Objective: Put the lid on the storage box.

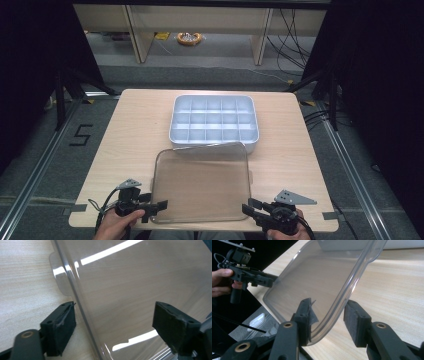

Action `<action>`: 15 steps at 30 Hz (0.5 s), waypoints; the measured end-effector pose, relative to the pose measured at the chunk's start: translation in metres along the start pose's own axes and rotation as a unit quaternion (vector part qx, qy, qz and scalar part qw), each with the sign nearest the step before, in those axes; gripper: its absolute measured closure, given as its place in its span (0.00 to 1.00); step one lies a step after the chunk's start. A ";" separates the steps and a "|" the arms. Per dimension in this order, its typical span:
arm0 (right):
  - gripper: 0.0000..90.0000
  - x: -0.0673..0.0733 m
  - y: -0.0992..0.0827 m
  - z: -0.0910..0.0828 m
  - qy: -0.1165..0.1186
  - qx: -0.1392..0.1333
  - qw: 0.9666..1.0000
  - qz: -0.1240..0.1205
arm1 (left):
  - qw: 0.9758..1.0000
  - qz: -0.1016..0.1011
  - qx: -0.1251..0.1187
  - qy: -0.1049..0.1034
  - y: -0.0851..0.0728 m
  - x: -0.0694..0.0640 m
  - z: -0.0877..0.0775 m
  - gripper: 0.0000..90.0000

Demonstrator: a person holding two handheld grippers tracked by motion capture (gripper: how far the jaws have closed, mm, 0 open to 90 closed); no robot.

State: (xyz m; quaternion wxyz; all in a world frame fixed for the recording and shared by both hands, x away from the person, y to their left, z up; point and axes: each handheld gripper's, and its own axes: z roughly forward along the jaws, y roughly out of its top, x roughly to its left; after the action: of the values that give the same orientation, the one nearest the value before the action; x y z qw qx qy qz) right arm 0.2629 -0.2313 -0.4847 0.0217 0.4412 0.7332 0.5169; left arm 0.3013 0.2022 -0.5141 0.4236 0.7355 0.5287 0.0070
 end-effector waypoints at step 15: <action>0.66 -0.007 -0.002 0.003 -0.001 0.016 0.999 0.034 | 0.993 0.011 -0.054 -0.106 0.001 -0.008 -0.007 0.69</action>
State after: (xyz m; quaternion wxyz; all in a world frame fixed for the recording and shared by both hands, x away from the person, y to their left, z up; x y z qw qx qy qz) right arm 0.2678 -0.2339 -0.4910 -0.0020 0.4666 0.7261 0.5049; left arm 0.2958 0.2001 -0.5053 0.5160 0.7141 0.4715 -0.0380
